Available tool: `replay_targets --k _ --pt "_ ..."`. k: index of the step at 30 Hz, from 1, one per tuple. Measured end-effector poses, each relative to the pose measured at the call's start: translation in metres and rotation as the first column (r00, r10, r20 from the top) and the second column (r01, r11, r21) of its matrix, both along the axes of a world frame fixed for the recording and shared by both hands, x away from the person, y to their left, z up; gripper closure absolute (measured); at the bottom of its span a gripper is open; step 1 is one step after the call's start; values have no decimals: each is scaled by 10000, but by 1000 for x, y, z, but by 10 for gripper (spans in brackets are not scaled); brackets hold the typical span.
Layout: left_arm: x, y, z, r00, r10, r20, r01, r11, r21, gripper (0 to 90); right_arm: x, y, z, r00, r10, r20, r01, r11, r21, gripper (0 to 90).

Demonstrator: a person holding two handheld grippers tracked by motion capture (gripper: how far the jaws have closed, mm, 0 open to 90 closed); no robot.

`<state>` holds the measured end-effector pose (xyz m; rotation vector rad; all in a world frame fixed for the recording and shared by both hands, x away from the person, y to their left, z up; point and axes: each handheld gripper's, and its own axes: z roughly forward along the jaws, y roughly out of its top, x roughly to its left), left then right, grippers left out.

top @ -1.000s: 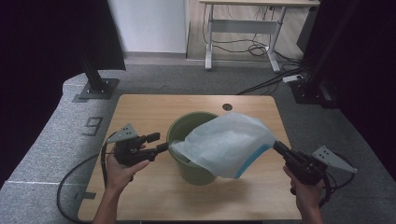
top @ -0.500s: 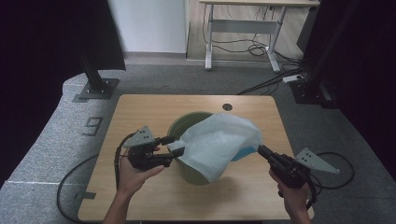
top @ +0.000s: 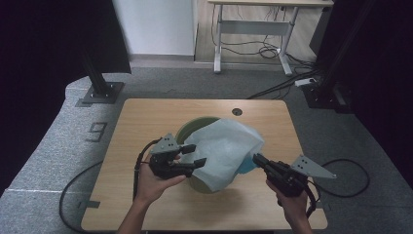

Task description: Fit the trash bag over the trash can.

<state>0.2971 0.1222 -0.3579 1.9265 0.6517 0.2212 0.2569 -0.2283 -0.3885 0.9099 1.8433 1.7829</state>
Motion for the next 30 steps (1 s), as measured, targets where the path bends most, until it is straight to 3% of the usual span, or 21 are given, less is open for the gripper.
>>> replay_targets --k 9,13,22,25,30 --pt "1 -11 -6 9995 -218 -213 225 9992 322 426 -3 11 -1 9997 229 31 -229 9997 -25 885" --pt "4 -11 -12 9987 -277 -432 296 9986 435 567 -3 11 -5 9996 282 -43 -282 9996 40 885" --pt "5 -10 -19 9974 -394 -601 408 9989 229 843 -5 3 -5 9997 220 -80 -217 9993 300 885" --pt "4 -10 -20 9976 -434 -539 440 9990 109 894 -5 2 -4 9998 205 -77 -202 9994 290 884" --pt "3 -6 -20 9981 -396 -472 394 9992 -49 899 -4 -3 -7 9998 116 -183 -110 9994 320 884"
